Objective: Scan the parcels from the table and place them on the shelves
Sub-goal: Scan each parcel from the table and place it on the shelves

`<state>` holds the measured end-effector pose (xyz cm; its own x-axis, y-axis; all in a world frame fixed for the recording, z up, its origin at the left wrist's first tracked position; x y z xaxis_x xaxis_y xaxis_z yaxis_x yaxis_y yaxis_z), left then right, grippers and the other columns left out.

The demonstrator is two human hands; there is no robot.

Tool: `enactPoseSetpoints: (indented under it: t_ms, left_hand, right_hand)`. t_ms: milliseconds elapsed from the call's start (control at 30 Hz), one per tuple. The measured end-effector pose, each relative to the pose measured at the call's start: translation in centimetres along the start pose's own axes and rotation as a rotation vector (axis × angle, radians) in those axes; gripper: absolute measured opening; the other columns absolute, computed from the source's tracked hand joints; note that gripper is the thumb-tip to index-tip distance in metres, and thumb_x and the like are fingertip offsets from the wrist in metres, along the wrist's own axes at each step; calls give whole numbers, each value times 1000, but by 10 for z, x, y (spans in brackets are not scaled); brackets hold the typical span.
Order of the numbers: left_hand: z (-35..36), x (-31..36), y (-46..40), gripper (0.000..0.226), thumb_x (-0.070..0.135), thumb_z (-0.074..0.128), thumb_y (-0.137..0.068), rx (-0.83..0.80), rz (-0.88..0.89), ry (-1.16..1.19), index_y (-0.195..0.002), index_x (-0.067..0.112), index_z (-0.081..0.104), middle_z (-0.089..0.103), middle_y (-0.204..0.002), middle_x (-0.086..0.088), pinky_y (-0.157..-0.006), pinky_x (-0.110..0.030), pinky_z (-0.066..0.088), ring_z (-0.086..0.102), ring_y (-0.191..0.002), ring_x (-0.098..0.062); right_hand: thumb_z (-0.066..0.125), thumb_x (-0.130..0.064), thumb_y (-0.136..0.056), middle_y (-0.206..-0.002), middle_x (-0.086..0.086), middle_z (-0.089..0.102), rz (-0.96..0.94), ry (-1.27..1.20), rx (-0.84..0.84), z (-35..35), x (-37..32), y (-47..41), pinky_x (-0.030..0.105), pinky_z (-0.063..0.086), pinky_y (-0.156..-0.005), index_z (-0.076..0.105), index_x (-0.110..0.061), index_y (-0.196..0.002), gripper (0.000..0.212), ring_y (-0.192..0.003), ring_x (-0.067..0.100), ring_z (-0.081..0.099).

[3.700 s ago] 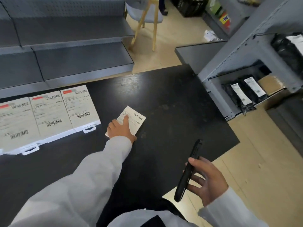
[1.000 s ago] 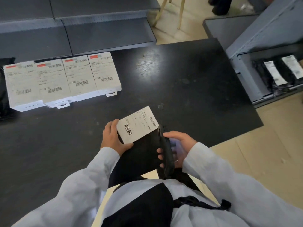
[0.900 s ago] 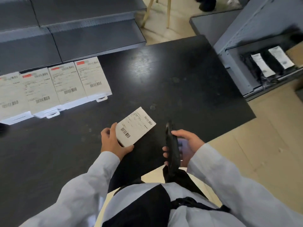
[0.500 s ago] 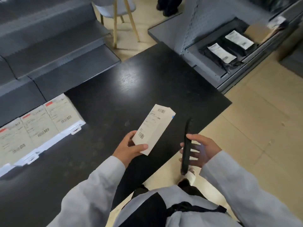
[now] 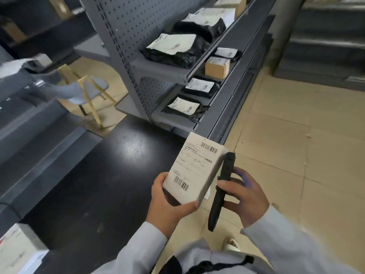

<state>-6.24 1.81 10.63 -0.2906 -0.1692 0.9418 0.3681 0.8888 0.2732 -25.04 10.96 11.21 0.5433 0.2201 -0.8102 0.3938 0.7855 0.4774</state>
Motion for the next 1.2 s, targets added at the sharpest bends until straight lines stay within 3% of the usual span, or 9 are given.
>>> enactPoseSetpoints:
  t_ms: [133,267,367,533,700,833,1033,1100,1200]
  left_hand:
    - [74,35,-25,88,-7,88,-60,-145,71,63,-126,29,41,61,-122,0,-80,-20,55,63,-107,-3]
    - [129,58,-41,94,3,90,-52,-195,103,138,-127,27,40,65,-121,1,-83,-30,57,64,-114,-15]
    - [164,74,-59,91,4,90,-52,-199,113,146,-124,25,38,61,-125,-5,-81,-28,57,64,-113,-18]
    - [222,87,-103,56,-9,69,-81,-280,6,106,-117,24,40,69,-116,-9,-79,-33,59,68,-106,-26]
    - [300,97,-163,35,-7,62,-87,-476,-86,58,-113,14,49,75,-106,-5,-78,-36,60,70,-102,-28]
    - [361,110,-215,47,-12,67,-80,-664,-145,-8,-118,11,52,76,-102,-8,-75,-25,58,72,-97,-23]
    - [443,148,-298,70,13,89,-63,-853,-202,-25,-124,19,55,75,-108,-11,-80,-29,57,70,-105,-26]
    - [471,166,-331,71,23,86,-57,-877,-187,-29,-121,15,57,75,-107,-14,-79,-29,56,70,-103,-27]
    - [508,195,-377,57,11,88,-66,-900,-144,-69,-116,11,59,76,-102,-12,-77,-26,56,72,-97,-21]
  right_hand:
    - [85,-28,-39,-88,4,76,-79,-77,11,-51,-42,-12,42,59,-70,64,-21,-122,86,-81,20,75]
    - [85,-27,-39,-106,14,73,-160,-129,7,-92,-77,-20,41,59,-69,62,-19,-124,88,-91,29,74]
    - [84,-22,-41,-101,13,75,-204,-169,2,-117,-96,-28,36,60,-64,62,-17,-123,85,-88,30,75]
    - [83,-21,-39,-106,16,73,-239,-202,74,-174,-127,-54,33,60,-62,63,-16,-123,87,-88,28,75]
    - [83,-26,-37,-111,17,72,-213,-168,209,-249,-156,-89,34,59,-65,63,-18,-126,92,-90,28,74]
    - [82,-28,-37,-99,8,77,-185,-97,300,-299,-194,-125,33,60,-65,65,-19,-121,86,-87,26,75]
    - [82,-30,-38,-101,10,77,-111,-69,368,-348,-269,-192,42,60,-73,65,-20,-121,85,-89,27,75]
    - [82,-29,-38,-99,9,77,-125,-56,407,-365,-293,-215,39,60,-70,65,-20,-120,84,-86,24,75]
    - [82,-25,-44,-99,9,77,-144,-69,449,-390,-322,-247,40,60,-70,64,-19,-122,80,-86,23,75]
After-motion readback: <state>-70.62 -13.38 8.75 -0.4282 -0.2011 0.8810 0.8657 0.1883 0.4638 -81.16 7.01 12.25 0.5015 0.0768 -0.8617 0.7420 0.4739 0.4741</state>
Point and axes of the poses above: each hand's wrist, its own y-axis away from the middle knuckle, its own z-axis out of the palm, x = y × z, the point moved 10 cm from there along -y, towards the middle knuckle
